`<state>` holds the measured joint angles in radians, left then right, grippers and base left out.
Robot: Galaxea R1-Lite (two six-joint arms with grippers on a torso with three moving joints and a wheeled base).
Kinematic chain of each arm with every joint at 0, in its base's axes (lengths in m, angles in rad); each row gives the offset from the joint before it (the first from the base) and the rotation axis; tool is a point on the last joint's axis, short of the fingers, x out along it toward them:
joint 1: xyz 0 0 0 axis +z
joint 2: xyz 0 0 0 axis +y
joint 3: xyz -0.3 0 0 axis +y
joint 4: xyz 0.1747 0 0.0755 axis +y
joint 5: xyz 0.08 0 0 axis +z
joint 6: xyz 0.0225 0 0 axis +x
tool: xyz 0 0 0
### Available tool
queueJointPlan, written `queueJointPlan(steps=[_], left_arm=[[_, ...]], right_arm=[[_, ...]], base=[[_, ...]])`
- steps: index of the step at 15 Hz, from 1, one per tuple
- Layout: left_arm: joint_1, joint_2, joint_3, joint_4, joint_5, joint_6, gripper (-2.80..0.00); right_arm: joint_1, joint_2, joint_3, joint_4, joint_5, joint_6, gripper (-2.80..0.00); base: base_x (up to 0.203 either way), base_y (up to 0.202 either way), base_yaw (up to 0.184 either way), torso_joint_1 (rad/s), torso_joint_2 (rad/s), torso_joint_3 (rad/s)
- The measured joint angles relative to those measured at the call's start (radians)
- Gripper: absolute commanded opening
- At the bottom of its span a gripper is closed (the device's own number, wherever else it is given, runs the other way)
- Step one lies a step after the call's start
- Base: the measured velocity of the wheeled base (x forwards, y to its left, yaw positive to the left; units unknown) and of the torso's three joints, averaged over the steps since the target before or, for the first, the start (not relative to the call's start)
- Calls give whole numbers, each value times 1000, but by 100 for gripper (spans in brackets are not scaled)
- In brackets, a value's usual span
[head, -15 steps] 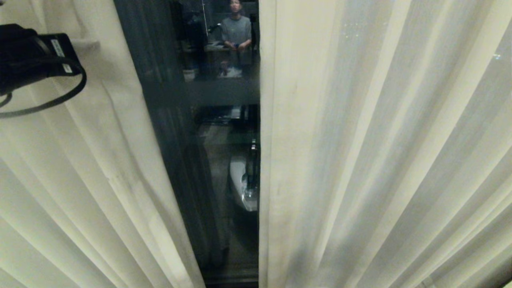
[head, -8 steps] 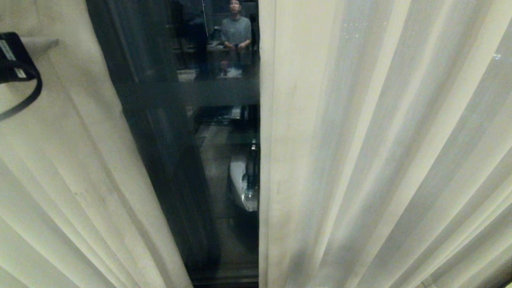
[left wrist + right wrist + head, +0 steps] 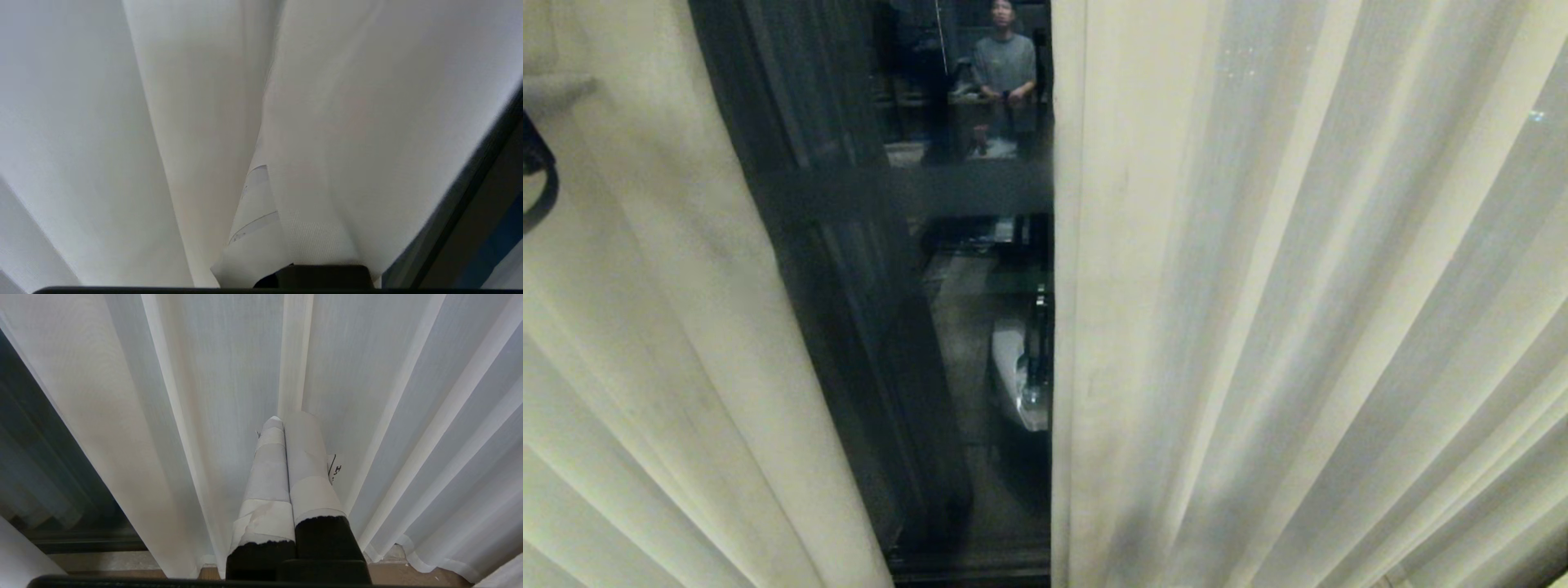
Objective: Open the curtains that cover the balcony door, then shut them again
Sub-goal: Pull the inner curtains open on both sides
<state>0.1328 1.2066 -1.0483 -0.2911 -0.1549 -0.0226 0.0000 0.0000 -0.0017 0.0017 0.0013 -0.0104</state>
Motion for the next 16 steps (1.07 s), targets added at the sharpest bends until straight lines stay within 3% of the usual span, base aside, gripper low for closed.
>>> queueJointPlan(steps=[16], left_arm=[[-3,108,-26,-6,-11,0,-280]], right_arm=[[0,0,0,0,0,0,-280]], base=[[0,0,0,0,0,0]])
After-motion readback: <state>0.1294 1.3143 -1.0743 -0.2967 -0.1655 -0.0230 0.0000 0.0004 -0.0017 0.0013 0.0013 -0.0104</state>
